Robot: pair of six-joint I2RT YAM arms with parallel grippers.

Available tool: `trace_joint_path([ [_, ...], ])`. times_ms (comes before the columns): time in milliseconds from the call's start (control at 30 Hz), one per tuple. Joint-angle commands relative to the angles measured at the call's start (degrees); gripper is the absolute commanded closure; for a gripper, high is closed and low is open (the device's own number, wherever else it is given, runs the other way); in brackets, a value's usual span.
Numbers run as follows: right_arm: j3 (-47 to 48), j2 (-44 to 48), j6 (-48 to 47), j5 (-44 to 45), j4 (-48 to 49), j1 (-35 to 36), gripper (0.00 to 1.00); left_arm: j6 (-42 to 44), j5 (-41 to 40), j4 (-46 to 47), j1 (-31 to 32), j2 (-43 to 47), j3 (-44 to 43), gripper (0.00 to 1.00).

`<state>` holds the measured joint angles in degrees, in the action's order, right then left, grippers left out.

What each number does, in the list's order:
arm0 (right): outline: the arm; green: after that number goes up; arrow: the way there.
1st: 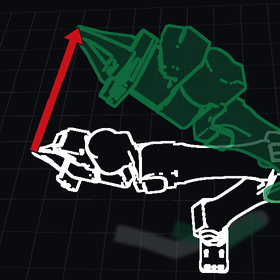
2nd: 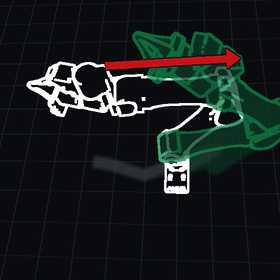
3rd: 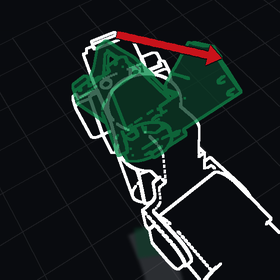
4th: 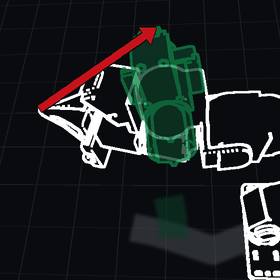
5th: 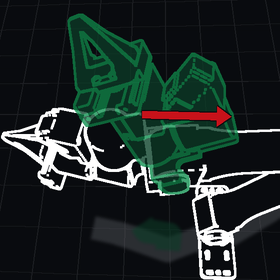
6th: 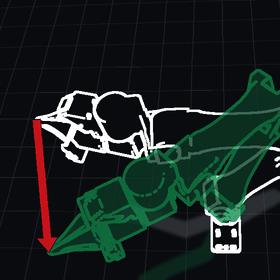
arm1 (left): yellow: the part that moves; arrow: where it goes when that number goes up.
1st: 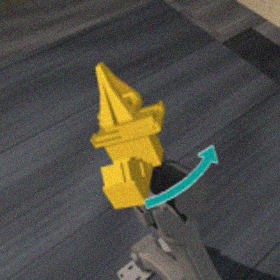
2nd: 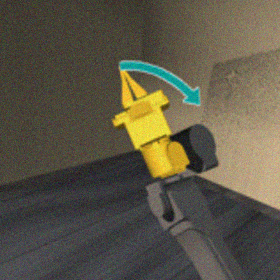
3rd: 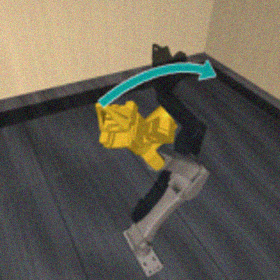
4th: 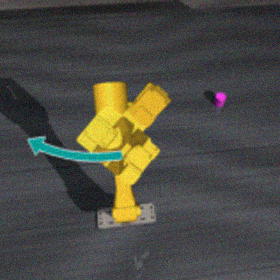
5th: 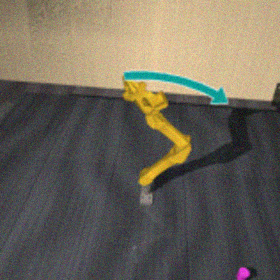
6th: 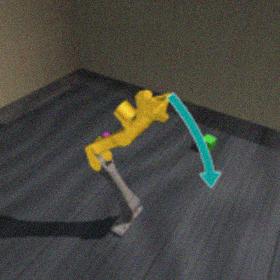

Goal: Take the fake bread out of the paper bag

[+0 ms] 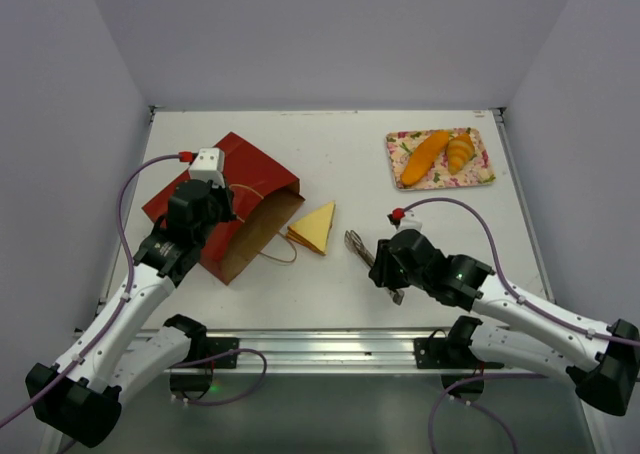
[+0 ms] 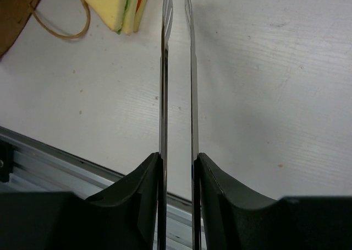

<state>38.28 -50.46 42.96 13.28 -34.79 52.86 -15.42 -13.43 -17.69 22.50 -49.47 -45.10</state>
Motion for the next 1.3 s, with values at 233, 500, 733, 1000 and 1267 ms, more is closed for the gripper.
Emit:
trace_joint_path([
  [233,6.3,2.1,1.2,-5.5,0.7,0.0,0.59,0.0,0.6,2.0,-0.5,1.1,0.0,1.00],
  [500,7.2,0.6,1.6,-9.1,3.6,0.0,0.55,0.1,0.7,2.1,-0.5,1.3,0.1,1.00],
  [733,7.1,-2.7,1.3,-9.6,6.0,-0.7,0.53,0.1,0.7,2.0,-0.5,1.5,0.1,1.00],
  [1000,6.3,-6.3,0.4,-11.2,9.5,-2.7,0.53,0.1,0.6,2.0,-0.5,1.7,0.1,1.00],
  [1267,4.7,-10.4,0.4,-13.0,14.0,-4.3,0.53,0.1,0.3,2.0,-0.5,1.8,0.3,1.00],
])
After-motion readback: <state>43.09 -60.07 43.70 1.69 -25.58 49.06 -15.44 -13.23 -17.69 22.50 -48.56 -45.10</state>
